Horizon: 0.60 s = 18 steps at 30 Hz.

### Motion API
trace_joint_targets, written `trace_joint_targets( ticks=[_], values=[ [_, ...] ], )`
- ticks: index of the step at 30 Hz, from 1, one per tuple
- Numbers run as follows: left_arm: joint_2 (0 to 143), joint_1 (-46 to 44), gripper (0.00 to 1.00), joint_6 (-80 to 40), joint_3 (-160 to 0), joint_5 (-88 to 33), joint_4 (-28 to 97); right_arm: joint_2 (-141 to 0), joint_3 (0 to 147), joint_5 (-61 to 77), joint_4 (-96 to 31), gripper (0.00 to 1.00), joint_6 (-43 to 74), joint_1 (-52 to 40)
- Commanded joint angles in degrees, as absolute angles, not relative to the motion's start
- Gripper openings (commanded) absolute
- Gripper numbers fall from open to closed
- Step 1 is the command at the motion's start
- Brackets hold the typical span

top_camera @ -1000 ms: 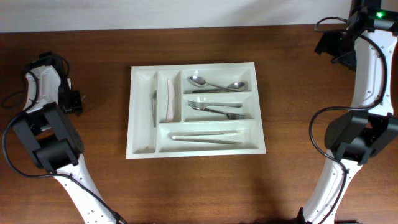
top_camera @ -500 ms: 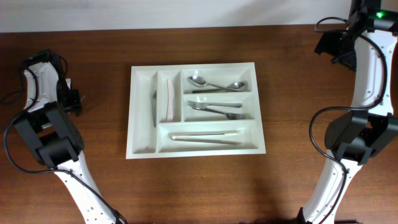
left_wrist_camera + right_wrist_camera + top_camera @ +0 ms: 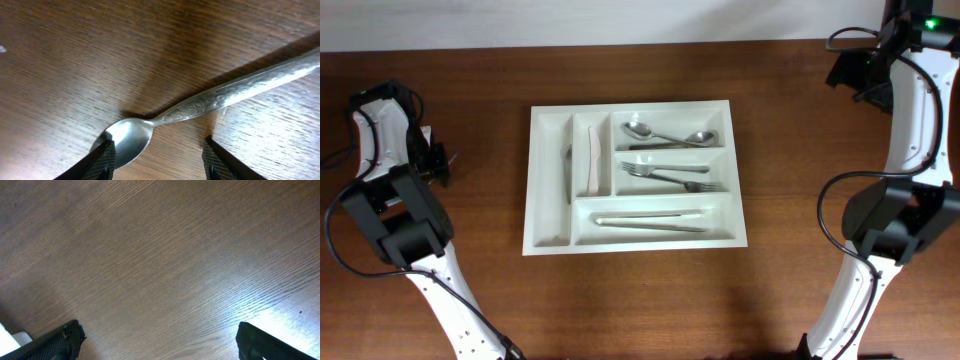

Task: Pack container

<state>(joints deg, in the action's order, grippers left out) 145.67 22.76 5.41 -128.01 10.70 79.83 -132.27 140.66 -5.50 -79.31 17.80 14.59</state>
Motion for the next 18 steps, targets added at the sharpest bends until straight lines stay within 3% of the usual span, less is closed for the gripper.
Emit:
trace_joint_targets(
  ticks=[1,9,18],
  values=[
    [148.4,23.0,0.59,6.1,-133.1,5.4,80.4,-130.8,140.7,-5.6,-79.3,0.99,18.1,14.3],
    [148.4,22.9,0.59,6.1,-142.8,5.1,83.9,-130.8,140.7,-5.6,-79.3,0.99,18.1,14.3],
    [148.4,23.8,0.59,7.4,-143.3,1.9,90.7,-130.8,140.7,-5.6,-79.3,0.99,18.1,14.3]
  ],
)
